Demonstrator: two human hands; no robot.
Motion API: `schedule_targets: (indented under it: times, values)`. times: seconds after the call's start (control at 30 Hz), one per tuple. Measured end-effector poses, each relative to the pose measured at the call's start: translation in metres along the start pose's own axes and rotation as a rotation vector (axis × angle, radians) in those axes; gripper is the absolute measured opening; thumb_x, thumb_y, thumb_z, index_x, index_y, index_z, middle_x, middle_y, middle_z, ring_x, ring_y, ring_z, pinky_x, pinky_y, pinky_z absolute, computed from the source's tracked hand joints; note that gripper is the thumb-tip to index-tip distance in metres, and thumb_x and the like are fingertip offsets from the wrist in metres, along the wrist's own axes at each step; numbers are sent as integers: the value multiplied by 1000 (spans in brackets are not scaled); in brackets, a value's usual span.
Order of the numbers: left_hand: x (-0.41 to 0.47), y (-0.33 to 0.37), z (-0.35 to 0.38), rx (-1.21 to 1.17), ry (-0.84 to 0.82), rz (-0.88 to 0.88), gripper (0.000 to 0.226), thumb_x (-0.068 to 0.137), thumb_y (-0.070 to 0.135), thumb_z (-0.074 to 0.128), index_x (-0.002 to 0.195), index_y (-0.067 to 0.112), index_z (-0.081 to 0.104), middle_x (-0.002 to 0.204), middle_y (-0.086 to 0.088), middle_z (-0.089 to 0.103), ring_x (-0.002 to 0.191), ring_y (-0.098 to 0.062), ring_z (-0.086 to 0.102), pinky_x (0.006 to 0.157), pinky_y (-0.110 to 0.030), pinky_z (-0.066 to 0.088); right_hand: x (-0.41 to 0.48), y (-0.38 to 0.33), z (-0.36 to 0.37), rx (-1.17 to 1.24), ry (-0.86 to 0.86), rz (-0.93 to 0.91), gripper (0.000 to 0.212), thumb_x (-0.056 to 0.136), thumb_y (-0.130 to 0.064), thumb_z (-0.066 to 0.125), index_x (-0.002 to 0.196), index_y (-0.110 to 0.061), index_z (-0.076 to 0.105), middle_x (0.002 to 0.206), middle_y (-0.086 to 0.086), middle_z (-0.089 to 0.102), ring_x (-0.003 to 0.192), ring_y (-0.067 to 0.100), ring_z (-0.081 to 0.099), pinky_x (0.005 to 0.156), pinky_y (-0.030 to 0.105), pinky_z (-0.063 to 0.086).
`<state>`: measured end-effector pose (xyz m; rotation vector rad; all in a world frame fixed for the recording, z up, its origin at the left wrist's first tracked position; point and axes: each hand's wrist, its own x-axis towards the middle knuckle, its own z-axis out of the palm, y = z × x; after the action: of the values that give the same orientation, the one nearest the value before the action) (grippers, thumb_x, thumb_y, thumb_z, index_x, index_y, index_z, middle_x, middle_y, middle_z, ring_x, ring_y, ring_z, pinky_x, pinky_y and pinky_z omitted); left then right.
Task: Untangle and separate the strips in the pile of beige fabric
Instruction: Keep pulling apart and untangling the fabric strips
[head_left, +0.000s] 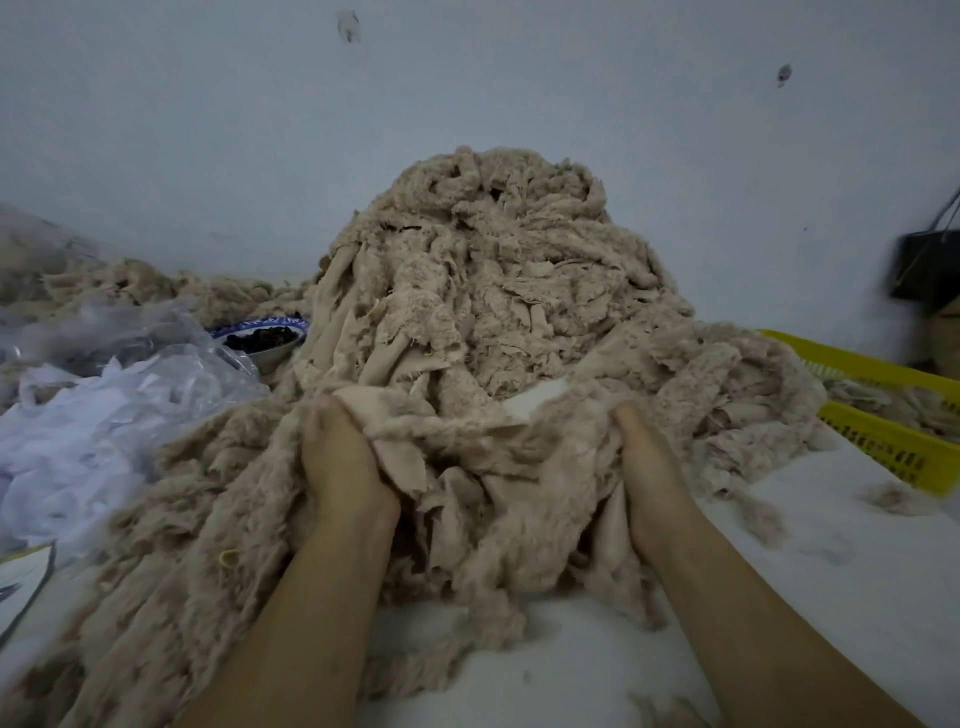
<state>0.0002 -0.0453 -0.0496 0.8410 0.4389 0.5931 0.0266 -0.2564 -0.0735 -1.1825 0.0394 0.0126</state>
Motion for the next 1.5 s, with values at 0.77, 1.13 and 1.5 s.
schedule_targets:
  times: [0.77, 1.13, 1.5]
  values:
    - [-3, 4, 3, -406, -431, -301, 45, 106, 37, 35, 133, 7, 56, 130, -16, 64, 118, -28, 63, 86, -44, 53, -15, 14, 17, -1200, -436, -239, 42, 99, -34, 46, 63, -23, 29, 59, -5, 32, 54, 11, 31, 55, 32, 24]
    - [-4, 6, 1, -428, -522, -321, 40, 100, 31, 48, 127, 6, 62, 126, -13, 67, 118, -23, 64, 110, -39, 44, -4, 6, 10, -953, -102, -220, 35, 102, -28, 36, 69, -16, 37, 69, 2, 42, 70, 20, 42, 62, 35, 31]
    - [-25, -11, 11, -140, -676, -227, 34, 88, 16, 62, 120, 4, 61, 107, -12, 71, 98, -20, 70, 79, -32, 58, -30, 20, 37, -956, -417, -429, 47, 89, -68, 51, 79, -24, 65, 80, -11, 64, 75, -2, 59, 65, 19, 47]
